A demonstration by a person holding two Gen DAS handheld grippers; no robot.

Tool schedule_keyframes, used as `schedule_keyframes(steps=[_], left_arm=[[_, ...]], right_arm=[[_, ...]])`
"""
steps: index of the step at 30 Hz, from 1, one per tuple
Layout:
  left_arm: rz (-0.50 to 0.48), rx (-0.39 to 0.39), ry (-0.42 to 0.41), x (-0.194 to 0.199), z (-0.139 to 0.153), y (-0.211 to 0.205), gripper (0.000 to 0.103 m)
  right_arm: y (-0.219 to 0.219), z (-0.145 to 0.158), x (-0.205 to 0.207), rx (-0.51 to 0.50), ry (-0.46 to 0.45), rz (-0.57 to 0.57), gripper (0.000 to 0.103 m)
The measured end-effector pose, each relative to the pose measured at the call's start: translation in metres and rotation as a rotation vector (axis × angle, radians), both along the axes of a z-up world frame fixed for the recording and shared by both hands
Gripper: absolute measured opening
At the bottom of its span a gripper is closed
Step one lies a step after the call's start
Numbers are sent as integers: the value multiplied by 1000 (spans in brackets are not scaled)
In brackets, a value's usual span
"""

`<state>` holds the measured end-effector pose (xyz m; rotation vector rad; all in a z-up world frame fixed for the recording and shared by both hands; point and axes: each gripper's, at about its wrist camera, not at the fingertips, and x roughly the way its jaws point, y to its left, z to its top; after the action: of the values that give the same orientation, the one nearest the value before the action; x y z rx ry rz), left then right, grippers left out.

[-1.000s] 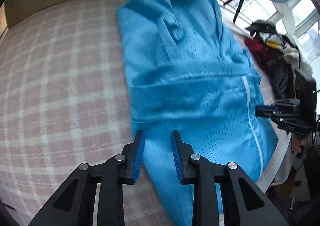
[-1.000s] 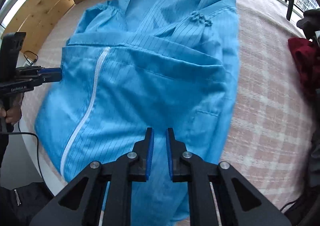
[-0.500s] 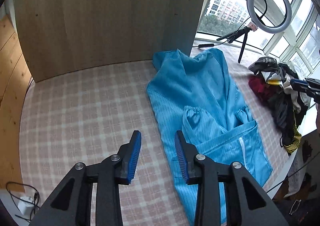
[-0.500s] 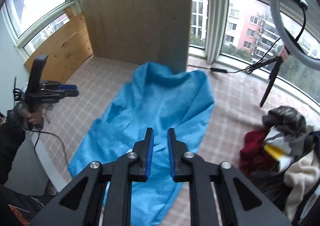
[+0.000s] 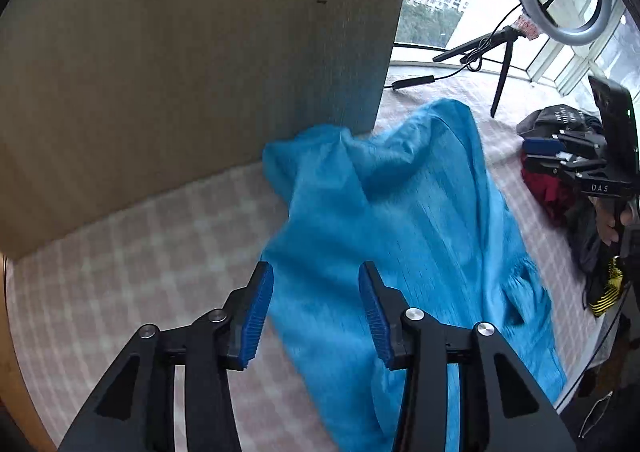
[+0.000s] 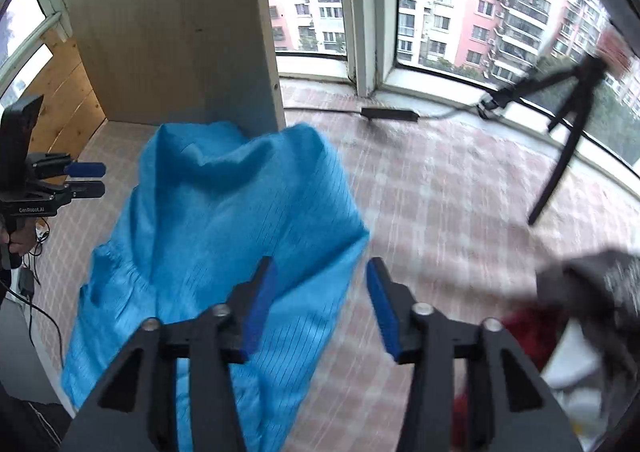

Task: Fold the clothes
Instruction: 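Grasp the coat hem with both grippers and lift the coat off the bed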

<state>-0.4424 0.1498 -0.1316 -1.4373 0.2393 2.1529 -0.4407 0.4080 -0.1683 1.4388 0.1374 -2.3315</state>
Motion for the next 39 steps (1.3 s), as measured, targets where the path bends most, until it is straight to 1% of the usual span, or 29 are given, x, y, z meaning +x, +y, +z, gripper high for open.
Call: schedule_keyframes(steps=[2,3,4,6,10,12,13,14,15,16,18,19,21,24,27,29,30,31,33,34,35,36,37,39], left_arm=[[-28,-17,-5,-18,-5,16,46],[-43,-24,-8,-26,-8,23,50],[-55,-39,-8,-33,-12,29,55],[-73,-73,-14,-44,-21,39,57],[-77,-56,-97,-60,-40,45,57],[-70,-47,-95,-63,-42,47,55],[-62,-40,-90,-63,-41,46,43],[-56,-23,-94,-63,-40,46,34],[-50,-5,-98,-62,-38,46,17],[-46,9,-97,-61,-36,46,10],[-56,8,-54,-51,-24,48,5],[-66,15,-29,-44,-15,50,4],[-86,42,10,-28,5,49,3],[-110,74,84,8,44,41,3],[-140,83,166,56,80,30,4],[-161,85,206,93,95,23,4],[-171,83,226,112,102,19,4],[-182,82,246,132,107,16,4],[-210,85,270,172,105,8,6],[-226,84,270,193,100,5,9],[-249,79,256,217,88,3,10],[-269,73,238,239,76,1,15],[-277,66,203,255,61,0,17],[-283,42,71,285,18,-5,17]], right_arm=[[-5,-5,-23,-15,-1,36,48],[-8,-7,-34,-20,-1,54,48],[-11,-9,-44,-19,-1,70,49],[-19,-18,-60,-16,-22,105,54],[-32,-38,-83,-28,-81,160,55],[-35,-45,-88,-60,-114,169,55],[-35,-45,-88,-95,-131,168,49],[-35,-45,-87,-129,-148,166,22],[-35,-45,-87,-164,-165,165,11],[-37,-41,-83,-169,-154,166,8],[-41,-25,-70,-144,-101,173,6],[-44,-18,-63,-132,-74,177,5],[-42,8,-43,-152,-19,169,5],[-38,54,-4,-180,56,168,5],[-36,93,50,-168,122,176,5],[-35,118,87,-157,166,183,5],[-34,124,108,-153,183,183,5],[-33,127,130,-149,197,181,5],[-31,132,173,-142,225,177,5],[-29,130,196,-136,237,175,5],[-28,118,216,-142,219,172,5],[-26,103,234,-156,185,168,5],[-24,88,251,-169,152,164,5],[-23,42,277,-148,37,142,7]])
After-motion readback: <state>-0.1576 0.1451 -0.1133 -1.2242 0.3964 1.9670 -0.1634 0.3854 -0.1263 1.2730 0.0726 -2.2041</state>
